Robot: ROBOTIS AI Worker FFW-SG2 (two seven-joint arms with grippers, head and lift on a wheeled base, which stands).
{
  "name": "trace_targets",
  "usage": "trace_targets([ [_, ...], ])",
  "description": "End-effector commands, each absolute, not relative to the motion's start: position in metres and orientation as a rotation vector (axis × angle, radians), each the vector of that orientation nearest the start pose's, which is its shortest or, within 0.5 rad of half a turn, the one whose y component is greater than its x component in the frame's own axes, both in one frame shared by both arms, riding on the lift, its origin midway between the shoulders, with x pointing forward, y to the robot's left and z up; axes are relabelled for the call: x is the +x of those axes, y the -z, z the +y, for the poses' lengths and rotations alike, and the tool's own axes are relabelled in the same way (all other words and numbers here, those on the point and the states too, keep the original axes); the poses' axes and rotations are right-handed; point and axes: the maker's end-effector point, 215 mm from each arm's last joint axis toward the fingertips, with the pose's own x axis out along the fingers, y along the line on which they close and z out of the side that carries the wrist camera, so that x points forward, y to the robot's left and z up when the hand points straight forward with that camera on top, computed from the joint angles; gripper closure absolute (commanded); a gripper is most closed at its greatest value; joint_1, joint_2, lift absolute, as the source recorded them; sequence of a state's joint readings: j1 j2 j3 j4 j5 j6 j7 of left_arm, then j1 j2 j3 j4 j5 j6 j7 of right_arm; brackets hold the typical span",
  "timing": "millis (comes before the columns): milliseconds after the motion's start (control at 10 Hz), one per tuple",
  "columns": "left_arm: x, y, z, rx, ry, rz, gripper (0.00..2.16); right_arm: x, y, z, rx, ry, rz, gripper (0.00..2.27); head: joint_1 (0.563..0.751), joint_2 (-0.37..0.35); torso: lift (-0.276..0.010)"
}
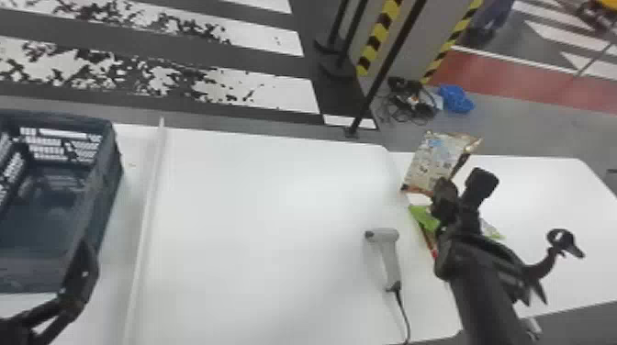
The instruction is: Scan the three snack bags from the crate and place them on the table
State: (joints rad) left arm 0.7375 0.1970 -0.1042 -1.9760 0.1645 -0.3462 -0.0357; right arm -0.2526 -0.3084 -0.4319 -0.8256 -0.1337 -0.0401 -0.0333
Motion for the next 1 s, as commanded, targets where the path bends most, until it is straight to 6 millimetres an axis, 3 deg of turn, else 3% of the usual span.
trace_targets([
  [0,0.351,0.369,0.188,-0.082,0.197,0.003,0.07,0.511,0.525,-0.619,0.054,0.618,0.453,2.18,0.695,-0.350,-0.037],
  [200,0.349,0.364,0.185,-0.083,0.207,-0.011,0.07,0.482,0.562,-0.622,0.057,0.672,0.612,2.18,0.695,-0.350,-0.037],
  [300,0.347,0.362,0.185,-0.083,0.208,-0.016,0.07,0.474,0.567,-0.625,0.064,0.682,0.633,2.15,0.695,-0.350,-0.037],
  [400,0.345,0.362,0.182,-0.088,0.212,-0.018,0.07,0.471,0.564,-0.630,0.064,0.695,0.620,1.78,0.695,-0.350,-0.037],
  [500,0.344,0.359,0.179,-0.092,0.213,-0.025,0.07,0.470,0.558,-0.635,0.053,0.702,0.600,0.66,0.695,-0.350,-0.037],
  [600,0.342,0.359,0.178,-0.087,0.213,-0.026,0.07,0.467,0.553,-0.638,0.060,0.706,0.586,0.00,0.695,-0.350,-0.037],
  [900,0.338,0.356,0.173,-0.079,0.212,-0.029,0.07,0.447,0.536,-0.654,0.068,0.754,0.530,0.05,0.695,-0.350,-0.037],
])
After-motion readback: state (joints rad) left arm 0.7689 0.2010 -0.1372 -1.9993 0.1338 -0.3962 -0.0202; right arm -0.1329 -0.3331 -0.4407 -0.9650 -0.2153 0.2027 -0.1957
